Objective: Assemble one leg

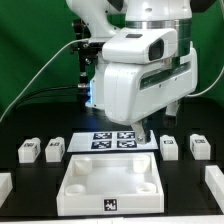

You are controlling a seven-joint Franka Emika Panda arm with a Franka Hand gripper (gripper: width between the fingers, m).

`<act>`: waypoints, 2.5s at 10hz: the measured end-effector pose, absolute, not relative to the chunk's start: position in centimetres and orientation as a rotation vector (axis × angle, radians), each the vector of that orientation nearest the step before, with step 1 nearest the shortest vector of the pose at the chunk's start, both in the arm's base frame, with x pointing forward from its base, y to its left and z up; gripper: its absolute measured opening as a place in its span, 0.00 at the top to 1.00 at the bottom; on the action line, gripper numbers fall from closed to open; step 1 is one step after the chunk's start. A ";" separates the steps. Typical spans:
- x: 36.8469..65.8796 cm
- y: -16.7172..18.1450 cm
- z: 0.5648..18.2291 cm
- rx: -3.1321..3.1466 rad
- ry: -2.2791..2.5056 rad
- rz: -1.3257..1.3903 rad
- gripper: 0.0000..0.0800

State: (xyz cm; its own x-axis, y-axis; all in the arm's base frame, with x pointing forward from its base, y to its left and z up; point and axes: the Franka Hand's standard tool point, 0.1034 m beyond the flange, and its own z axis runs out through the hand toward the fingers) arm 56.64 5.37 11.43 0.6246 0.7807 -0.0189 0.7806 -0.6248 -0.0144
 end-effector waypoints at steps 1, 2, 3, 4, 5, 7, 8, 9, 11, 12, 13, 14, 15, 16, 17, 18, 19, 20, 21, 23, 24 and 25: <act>56.6 5.4 11.4 -2.827 -1.358 0.037 0.19; 56.6 5.4 11.4 -2.827 -1.358 0.037 0.19; 56.6 5.4 11.4 -2.827 -1.358 0.037 0.19; 56.6 5.4 11.4 -2.827 -1.358 0.037 0.19; 56.6 5.4 11.4 -2.827 -1.358 0.037 0.19; 56.6 5.4 11.4 -2.818 -1.377 0.037 0.19; 56.6 5.4 11.4 -2.808 -1.398 0.037 0.19; 56.5 5.4 11.3 -2.807 -1.398 0.038 0.19; 52.7 5.0 10.6 -2.606 -1.764 0.014 0.19; 50.2 4.3 10.0 -2.491 -1.923 0.015 0.19; 48.1 3.3 9.0 -2.356 -2.086 0.009 0.19; 46.4 2.2 8.0 -2.228 -2.212 0.015 0.19; 45.8 1.2 7.3 -2.182 -2.249 0.018 0.19; 45.6 0.5 6.6 -2.164 -2.264 0.012 0.19; 45.3 -0.1 5.7 -2.178 -2.242 0.012 0.19; 45.0 -0.5 4.8 -2.188 -2.226 0.009 0.19; 44.8 -0.8 3.7 -2.195 -2.213 0.004 0.19; 44.5 -0.8 2.4 -2.201 -2.202 -0.004 0.19; 44.4 -1.0 1.5 -2.211 -2.196 -0.021 0.19; 44.6 -2.1 0.6 -2.227 -2.183 -0.033 0.19; 44.6 -2.0 0.7 -2.228 -2.182 -0.034 0.22; 44.6 -2.0 0.6 -2.229 -2.181 -0.033 0.22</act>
Offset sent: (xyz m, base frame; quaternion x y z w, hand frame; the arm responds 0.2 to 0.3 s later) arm 0.0000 0.0000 0.0000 0.0000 0.0000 0.0000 1.0000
